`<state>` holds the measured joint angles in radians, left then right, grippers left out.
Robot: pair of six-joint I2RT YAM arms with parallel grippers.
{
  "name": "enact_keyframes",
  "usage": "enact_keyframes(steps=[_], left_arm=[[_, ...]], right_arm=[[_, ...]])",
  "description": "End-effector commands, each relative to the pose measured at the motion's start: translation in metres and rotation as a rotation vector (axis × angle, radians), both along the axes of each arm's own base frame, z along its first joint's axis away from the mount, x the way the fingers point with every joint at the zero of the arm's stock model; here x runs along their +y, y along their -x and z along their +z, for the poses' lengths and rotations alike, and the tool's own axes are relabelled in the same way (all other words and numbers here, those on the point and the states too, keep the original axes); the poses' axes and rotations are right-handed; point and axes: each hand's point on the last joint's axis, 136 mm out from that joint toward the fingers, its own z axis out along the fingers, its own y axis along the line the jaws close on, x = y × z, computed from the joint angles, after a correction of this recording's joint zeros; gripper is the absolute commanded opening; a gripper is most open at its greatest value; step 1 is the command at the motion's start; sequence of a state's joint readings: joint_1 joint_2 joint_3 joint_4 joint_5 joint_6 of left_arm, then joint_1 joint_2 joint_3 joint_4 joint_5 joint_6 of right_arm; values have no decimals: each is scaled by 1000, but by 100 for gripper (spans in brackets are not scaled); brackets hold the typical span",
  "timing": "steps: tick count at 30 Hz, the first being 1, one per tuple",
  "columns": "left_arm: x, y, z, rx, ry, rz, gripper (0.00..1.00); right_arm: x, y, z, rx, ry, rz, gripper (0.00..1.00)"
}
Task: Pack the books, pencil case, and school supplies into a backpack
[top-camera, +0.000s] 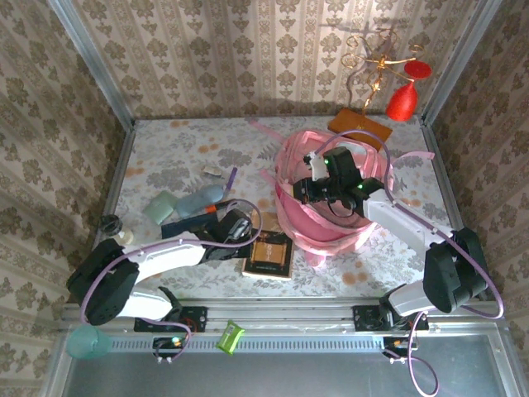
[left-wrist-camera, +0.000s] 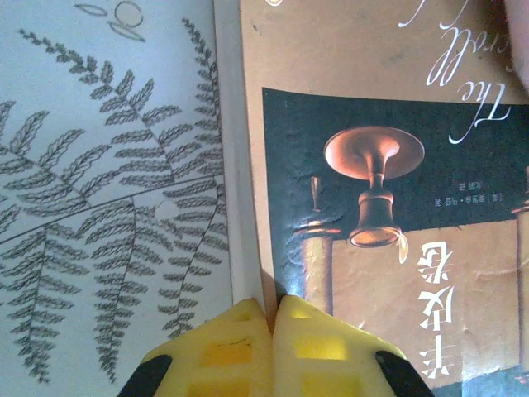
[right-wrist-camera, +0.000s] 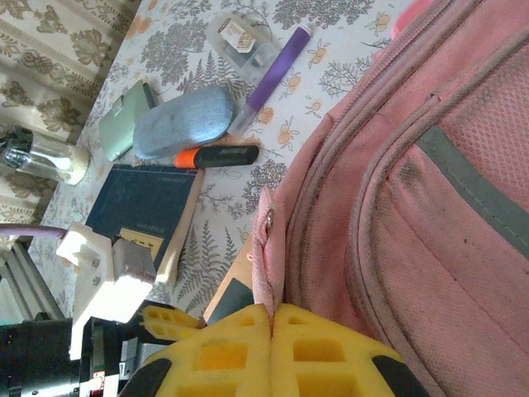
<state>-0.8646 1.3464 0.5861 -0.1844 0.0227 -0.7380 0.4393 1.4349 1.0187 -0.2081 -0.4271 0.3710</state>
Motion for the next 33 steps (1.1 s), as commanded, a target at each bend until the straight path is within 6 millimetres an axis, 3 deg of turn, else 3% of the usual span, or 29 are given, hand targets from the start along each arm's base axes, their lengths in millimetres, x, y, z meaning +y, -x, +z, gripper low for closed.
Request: enact_keyframes(steps=[1, 5, 11, 20, 28, 33], left_arm=[[1, -1, -2, -11, 36, 11, 0], [-3, -3, 26, -73, 128, -47, 0], [18, -1, 74, -146, 233, -104, 0], [8, 1, 156, -263, 396, -253, 0], [-1, -5, 222, -357, 544, -307, 0], [-10, -8, 266, -432, 666, -323, 0]], right_arm=[[3, -5, 3, -26, -13, 2, 3], [-3, -6, -1, -34, 18, -15, 3], [-12, -11, 3, -60, 56, -45, 3], [-18, -23, 19, -69, 43, -92, 4], [-12, -32, 45, -68, -48, -102, 4], [-15, -38, 49, -66, -55, -128, 3]])
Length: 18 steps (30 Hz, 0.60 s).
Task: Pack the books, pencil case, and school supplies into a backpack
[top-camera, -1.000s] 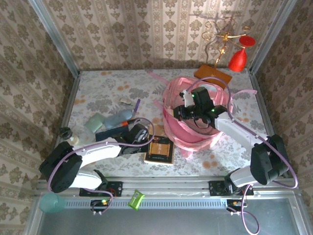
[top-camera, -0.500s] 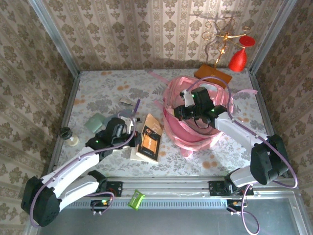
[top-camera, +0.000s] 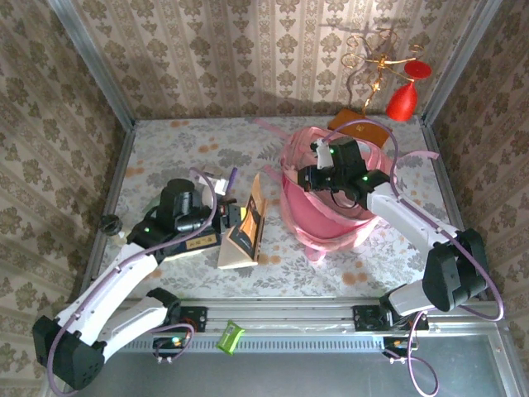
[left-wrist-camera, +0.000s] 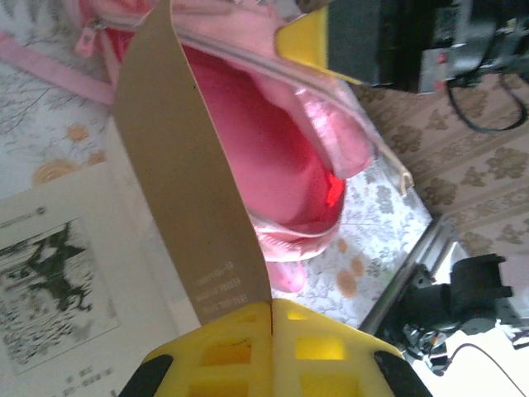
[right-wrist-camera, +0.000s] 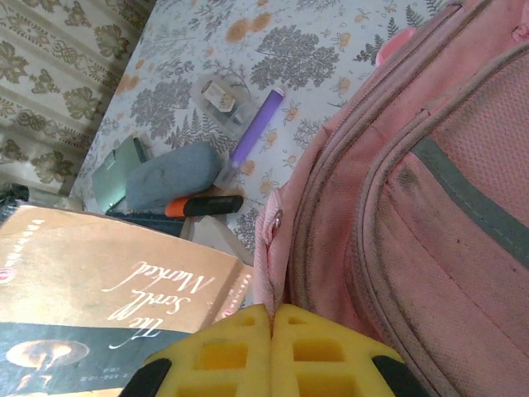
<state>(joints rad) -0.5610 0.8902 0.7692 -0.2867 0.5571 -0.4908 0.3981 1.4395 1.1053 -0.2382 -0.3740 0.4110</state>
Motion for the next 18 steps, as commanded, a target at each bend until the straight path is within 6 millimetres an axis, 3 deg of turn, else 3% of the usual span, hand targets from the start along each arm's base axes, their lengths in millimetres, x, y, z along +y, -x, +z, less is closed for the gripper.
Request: enact_keyframes(steps=[1, 4, 7, 9, 12, 15, 18], left_arm=[[-11, -2, 65, -124, 159, -49, 0], [-19, -11, 76, -140, 191, -49, 0], [-30, -15, 70, -120, 202, -64, 0], [-35, -17, 53, -83, 178, -63, 0], [-24, -23, 13, -31, 85, 4, 0], [-19, -23, -11, 12, 87, 23, 0], [-18, -23, -9, 5, 101, 33, 0]], right_arm=[[3, -13, 23, -28, -57, -21, 3], [9, -14, 24, -6, -82, -10, 3], [8, -14, 21, -1, -68, -10, 3], [7, -14, 17, 5, -59, -12, 3], [3, -14, 5, 26, -23, -23, 5], [2, -11, -13, 63, 54, -20, 26], [-1, -3, -25, 78, 148, -23, 51]])
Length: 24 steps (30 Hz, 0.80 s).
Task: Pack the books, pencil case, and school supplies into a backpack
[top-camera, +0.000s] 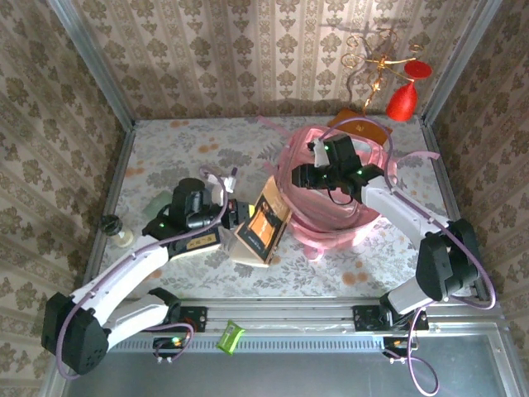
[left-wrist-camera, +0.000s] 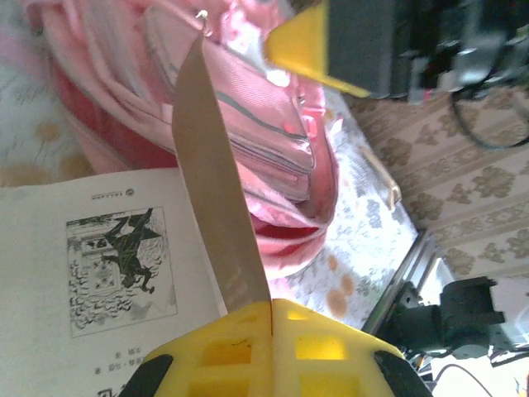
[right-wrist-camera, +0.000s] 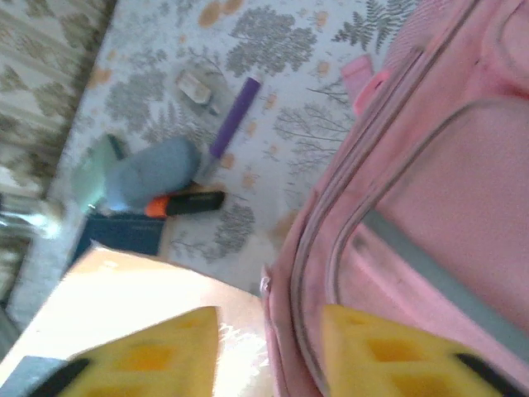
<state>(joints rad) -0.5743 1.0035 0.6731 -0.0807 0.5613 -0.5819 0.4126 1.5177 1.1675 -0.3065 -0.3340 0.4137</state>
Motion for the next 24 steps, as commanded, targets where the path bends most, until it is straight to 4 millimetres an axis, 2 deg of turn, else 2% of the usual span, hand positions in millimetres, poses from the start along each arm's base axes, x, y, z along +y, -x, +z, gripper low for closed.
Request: enact_keyframes(steps=[1, 3, 5, 7, 10, 13, 15, 17, 19, 21, 24], left_arm=[[-2, -7, 29, -79, 71, 16, 0], [-4, -8, 30, -74, 71, 12, 0], [-6, -10, 29, -64, 71, 10, 0], [-8, -10, 30, -61, 73, 8, 0], [-10, -11, 35, -65, 79, 5, 0], [-12, -12, 42, -70, 86, 3, 0], [-12, -12, 45, -72, 89, 7, 0], [-6, -14, 41, -56, 58, 45, 0], [11, -19, 19, -20, -23, 144, 0], [28, -20, -12, 24, -110, 225, 0], [45, -14, -55, 87, -213, 273, 0]], right_arm=[[-6, 8, -5, 7, 105, -7, 55], [-9, 18, -1, 10, 100, -23, 60], [-4, 37, -3, 52, 56, -30, 61], [14, 66, -13, 146, -47, 0, 62], [40, 99, -30, 255, -194, 5, 65], [69, 114, -45, 340, -336, -3, 69], [80, 116, -58, 381, -378, -29, 70], [89, 118, -72, 405, -391, -58, 71], [94, 119, -84, 420, -379, -80, 71], [91, 117, -94, 423, -361, -114, 71], [87, 114, -104, 412, -339, -161, 71]])
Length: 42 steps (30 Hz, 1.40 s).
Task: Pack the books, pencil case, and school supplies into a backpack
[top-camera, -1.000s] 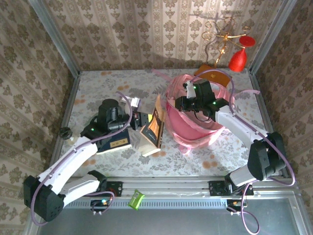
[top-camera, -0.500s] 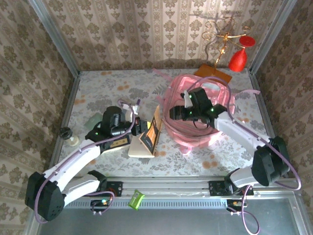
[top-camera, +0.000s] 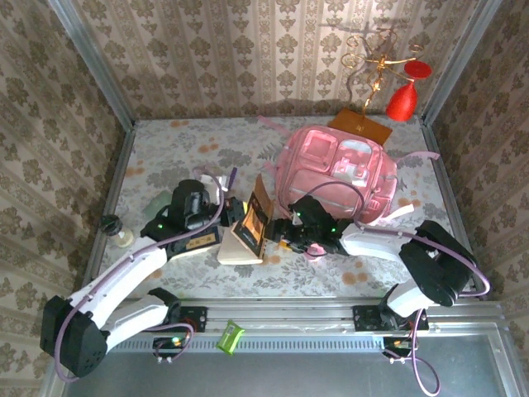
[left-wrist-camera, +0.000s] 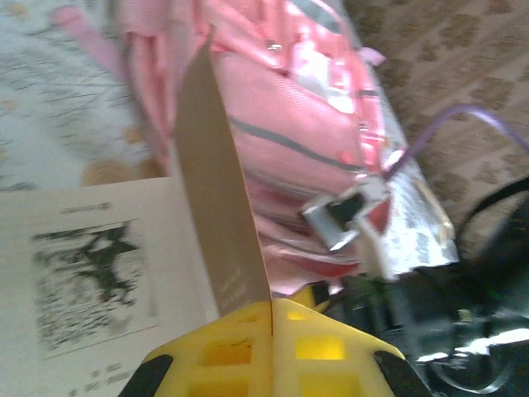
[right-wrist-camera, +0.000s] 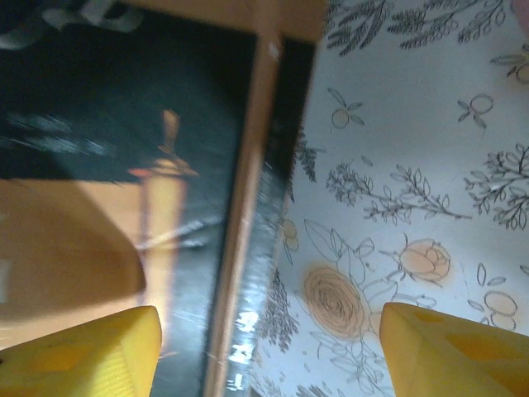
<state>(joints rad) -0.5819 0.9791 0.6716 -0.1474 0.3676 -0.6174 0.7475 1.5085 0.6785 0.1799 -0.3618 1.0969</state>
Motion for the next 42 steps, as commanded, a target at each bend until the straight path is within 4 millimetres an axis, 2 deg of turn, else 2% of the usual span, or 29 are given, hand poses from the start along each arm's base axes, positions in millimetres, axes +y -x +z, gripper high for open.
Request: enact_keyframes(steps=[1, 5, 9, 12, 16, 23, 28, 34, 42], left_arm=[[28, 6, -54, 100, -143, 106, 0], [51, 13, -94, 153, -260, 162, 0], [67, 17, -122, 194, -350, 184, 5], [66, 21, -138, 230, -383, 150, 10], [59, 28, -157, 305, -398, 98, 18], [56, 40, -169, 374, -396, 58, 34], [61, 54, -180, 416, -396, 70, 41], [41, 66, -179, 468, -262, 19, 43], [30, 70, -174, 486, -192, -16, 43]], right_arm=[[4, -16, 3, -35, -20, -97, 71], [11, -16, -8, -28, 13, -115, 71], [1, -15, -28, -4, 94, -159, 71], [-5, -13, -35, -20, 162, -161, 71], [5, -13, -39, -39, 161, -133, 72], [22, -10, -52, -38, 160, -64, 71], [38, -12, -46, -71, 103, -19, 68], [65, -19, -28, -156, -17, 49, 64], [79, -16, 18, -357, -217, 122, 55]])
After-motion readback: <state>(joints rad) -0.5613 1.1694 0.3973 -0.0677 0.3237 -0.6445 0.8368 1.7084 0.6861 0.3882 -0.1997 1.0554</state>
